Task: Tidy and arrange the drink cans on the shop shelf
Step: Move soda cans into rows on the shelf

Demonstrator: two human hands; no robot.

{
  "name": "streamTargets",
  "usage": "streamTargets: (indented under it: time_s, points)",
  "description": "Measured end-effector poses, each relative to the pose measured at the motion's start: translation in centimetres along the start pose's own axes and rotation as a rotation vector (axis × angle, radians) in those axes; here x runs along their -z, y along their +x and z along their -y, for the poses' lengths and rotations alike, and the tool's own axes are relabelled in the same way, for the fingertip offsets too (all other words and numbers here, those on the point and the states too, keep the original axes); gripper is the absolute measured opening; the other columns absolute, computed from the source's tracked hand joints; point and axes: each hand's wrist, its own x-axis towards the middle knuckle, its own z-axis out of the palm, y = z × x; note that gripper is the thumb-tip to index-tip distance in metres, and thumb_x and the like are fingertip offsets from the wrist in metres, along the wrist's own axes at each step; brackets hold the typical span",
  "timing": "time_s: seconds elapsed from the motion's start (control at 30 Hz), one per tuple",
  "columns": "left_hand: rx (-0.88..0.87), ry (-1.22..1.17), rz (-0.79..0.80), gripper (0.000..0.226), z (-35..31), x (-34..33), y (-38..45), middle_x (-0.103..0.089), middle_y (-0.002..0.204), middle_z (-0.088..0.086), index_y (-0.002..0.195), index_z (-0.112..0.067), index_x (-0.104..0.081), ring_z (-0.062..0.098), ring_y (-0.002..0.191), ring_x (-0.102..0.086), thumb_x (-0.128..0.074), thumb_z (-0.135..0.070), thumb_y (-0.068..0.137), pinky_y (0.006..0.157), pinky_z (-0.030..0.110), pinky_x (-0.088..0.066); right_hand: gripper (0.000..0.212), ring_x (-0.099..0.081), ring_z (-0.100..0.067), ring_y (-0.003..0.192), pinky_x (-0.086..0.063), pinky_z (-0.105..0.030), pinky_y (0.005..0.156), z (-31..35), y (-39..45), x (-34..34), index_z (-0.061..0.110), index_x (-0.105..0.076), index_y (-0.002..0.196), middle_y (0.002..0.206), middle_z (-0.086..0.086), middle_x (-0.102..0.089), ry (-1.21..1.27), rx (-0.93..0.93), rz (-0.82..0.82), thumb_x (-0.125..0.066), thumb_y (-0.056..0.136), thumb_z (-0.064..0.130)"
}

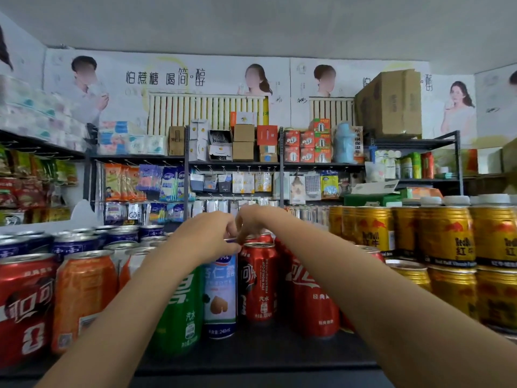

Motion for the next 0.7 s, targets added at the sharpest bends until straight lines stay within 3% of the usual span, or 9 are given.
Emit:
streamTargets:
  time_s: [0.07,0.17,0.23,0.37,0.5,0.6,0.7]
  points:
    - [0.0,-0.023,-0.004,0.022,0.0,-0.1,-0.1,-0.06,0.108,-0.005,0.1,-0.022,-0.056,0.013,0.096,-0.054,-0.063,-0.035,0.084,0.085,0.03,-0.045,0.038,-0.063,-0.023,0.092,-0.053,-0.033,0.085,-0.4,-0.1,0.3,0.003,-0.061,0.11,0.105,-0.009,-0.065,0.056,-0.009,0.012,-0.07,0.08,0.024]
    - [0.003,-0.015,-0.007,0.025,0.0,-0.1,0.0,-0.059,0.11,-0.003,0.104,-0.02,-0.056,0.015,0.099,-0.054,-0.062,-0.036,0.085,0.086,0.032,-0.046,0.023,-0.054,-0.016,0.069,-0.048,-0.022,0.06,-1.9,-1.5,1.0,0.003,-0.062,0.103,0.082,-0.002,-0.057,0.243,0.009,0.043,-0.067,0.081,0.005]
    - [0.002,-0.005,-0.007,0.026,-0.1,-0.2,0.1,-0.058,0.111,-0.002,0.106,-0.019,-0.056,0.016,0.101,-0.053,-0.061,-0.034,0.085,0.086,0.032,-0.045,0.027,-0.051,-0.013,0.07,-0.043,-0.019,0.057,-3.2,-2.4,1.1,0.001,-0.062,0.108,0.087,-0.001,-0.055,0.318,0.017,0.025,-0.065,0.081,0.0]
    - [-0.005,-0.001,-0.027,0.024,-0.2,-0.6,0.2,-0.058,0.112,0.0,0.105,-0.017,-0.056,0.018,0.103,-0.053,-0.06,-0.032,0.086,0.088,0.034,-0.045,0.027,-0.052,-0.016,0.083,-0.046,-0.021,0.065,-4.9,-3.2,0.8,0.003,-0.06,0.106,0.101,-0.004,-0.053,0.405,0.009,0.016,-0.064,0.081,-0.002]
    - [-0.004,-0.021,-0.037,0.023,-0.1,-0.8,0.1,-0.058,0.11,0.001,0.103,-0.018,-0.055,0.018,0.101,-0.052,-0.061,-0.032,0.086,0.086,0.033,-0.044,0.029,-0.055,-0.018,0.09,-0.046,-0.021,0.061,-5.0,-3.2,0.3,0.006,-0.057,0.106,0.114,-0.009,-0.052,0.403,0.007,0.043,-0.058,0.081,-0.008]
    - [-0.002,-0.051,-0.045,0.021,0.1,-0.9,0.0,-0.058,0.11,0.001,0.102,-0.019,-0.055,0.018,0.1,-0.053,-0.061,-0.032,0.086,0.085,0.033,-0.045,0.037,-0.05,-0.027,0.116,-0.047,-0.028,0.08,-5.1,-2.9,0.2,0.005,-0.056,0.116,0.13,-0.012,-0.048,0.356,0.024,0.062,-0.054,0.082,-0.01]
    - [0.0,-0.033,-0.058,0.021,0.0,-1.0,-0.1,-0.058,0.109,0.001,0.103,-0.019,-0.055,0.018,0.1,-0.053,-0.06,-0.031,0.086,0.083,0.033,-0.044,0.041,-0.043,-0.027,0.126,-0.041,-0.036,0.098,-5.2,-3.0,0.3,0.008,-0.055,0.121,0.137,-0.012,-0.045,0.31,0.022,0.091,-0.052,0.084,-0.009]
